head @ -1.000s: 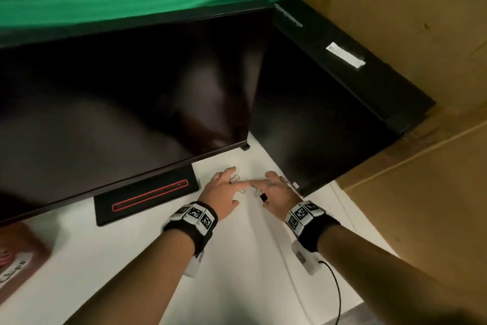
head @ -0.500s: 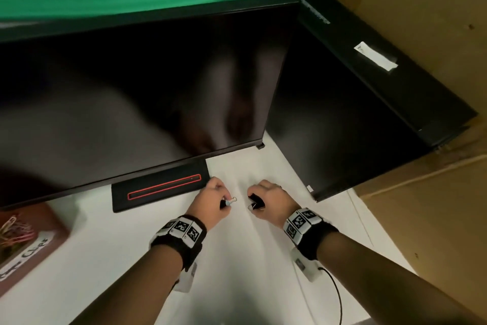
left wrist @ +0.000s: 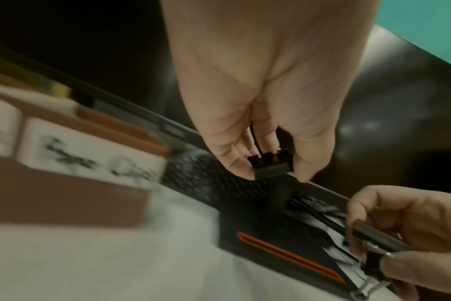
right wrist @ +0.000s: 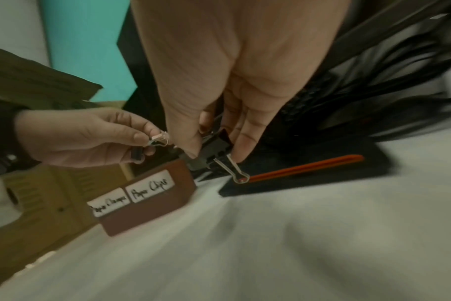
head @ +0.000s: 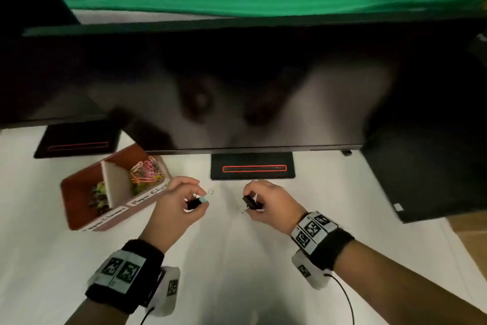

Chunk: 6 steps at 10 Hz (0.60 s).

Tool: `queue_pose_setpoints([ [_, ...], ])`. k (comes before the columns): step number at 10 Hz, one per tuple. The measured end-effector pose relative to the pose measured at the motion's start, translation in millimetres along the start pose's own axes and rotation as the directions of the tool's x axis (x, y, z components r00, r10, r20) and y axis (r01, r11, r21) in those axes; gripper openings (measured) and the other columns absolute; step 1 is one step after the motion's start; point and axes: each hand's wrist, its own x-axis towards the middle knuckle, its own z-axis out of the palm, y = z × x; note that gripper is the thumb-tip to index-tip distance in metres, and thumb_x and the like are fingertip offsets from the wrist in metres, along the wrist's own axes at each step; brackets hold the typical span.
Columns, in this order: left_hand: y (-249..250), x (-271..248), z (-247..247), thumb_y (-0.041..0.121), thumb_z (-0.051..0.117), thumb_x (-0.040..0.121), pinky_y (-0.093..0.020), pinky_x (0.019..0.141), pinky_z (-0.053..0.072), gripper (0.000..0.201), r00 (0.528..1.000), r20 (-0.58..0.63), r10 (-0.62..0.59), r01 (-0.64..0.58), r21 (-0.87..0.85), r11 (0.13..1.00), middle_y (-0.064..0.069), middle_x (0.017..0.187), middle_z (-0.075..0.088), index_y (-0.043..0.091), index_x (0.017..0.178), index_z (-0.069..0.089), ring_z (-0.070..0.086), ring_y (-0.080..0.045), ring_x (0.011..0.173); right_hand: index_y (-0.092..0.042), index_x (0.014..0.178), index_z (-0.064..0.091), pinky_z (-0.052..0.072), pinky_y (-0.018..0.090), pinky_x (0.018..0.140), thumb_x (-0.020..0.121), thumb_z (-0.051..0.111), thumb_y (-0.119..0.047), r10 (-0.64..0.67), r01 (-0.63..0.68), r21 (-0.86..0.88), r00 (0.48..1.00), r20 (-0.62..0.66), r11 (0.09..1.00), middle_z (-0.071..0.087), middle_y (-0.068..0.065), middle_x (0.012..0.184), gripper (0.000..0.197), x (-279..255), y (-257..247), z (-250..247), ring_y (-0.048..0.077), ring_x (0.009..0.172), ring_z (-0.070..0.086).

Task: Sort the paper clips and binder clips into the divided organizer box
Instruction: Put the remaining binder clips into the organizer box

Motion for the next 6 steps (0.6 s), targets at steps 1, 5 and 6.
queue_pose_setpoints([
  [1,-25.2,-14.7,-63.7,0.007,0.078,0.07,-0.006,0.072,0.046,0.021,0.983,-0.172,-0.06,0.068,0.042,0.997,0.004,0.104,0.058,0.022,0.078,0.065,0.06,-0.005,0.087,-0.018,0.098,0.058,0.041,0.009,0.068,0.075,0.073,-0.015,-0.13,0.131,0.075,0.991,-0.015,0.989,0.058,-0.002,0.092,0.028,39.2,-56.3,27.3,0.009,0.074,0.052],
  [5,-84.6,-14.1,-195.5,0.065,0.018,0.088,-0.032,0.092,0.044,0.061,0.876,0.077,-0.477,0.466,-0.395,0.792,0.001,0.123,0.053,0.03,0.127,0.048,0.055,-0.02,0.111,-0.019,0.129,0.044,0.05,0.036,0.09,0.086,0.063,-0.026,-0.214,0.209,0.046,0.967,0.14,0.977,0.058,0.008,0.119,0.047,164.1,-236.8,144.8,0.023,0.104,0.058],
  [6,-87.4,-15.2,-208.0,0.075,0.013,0.081,-0.028,0.099,0.035,0.07,0.893,0.011,-0.449,0.435,-0.275,0.858,0.003,0.136,0.047,0.038,0.133,0.04,0.046,-0.008,0.117,-0.021,0.136,0.036,0.05,0.037,0.093,0.089,0.06,-0.03,-0.158,0.149,0.078,0.978,0.133,0.986,0.057,0.008,0.127,0.054,169.6,-234.0,154.0,0.02,0.104,0.059],
])
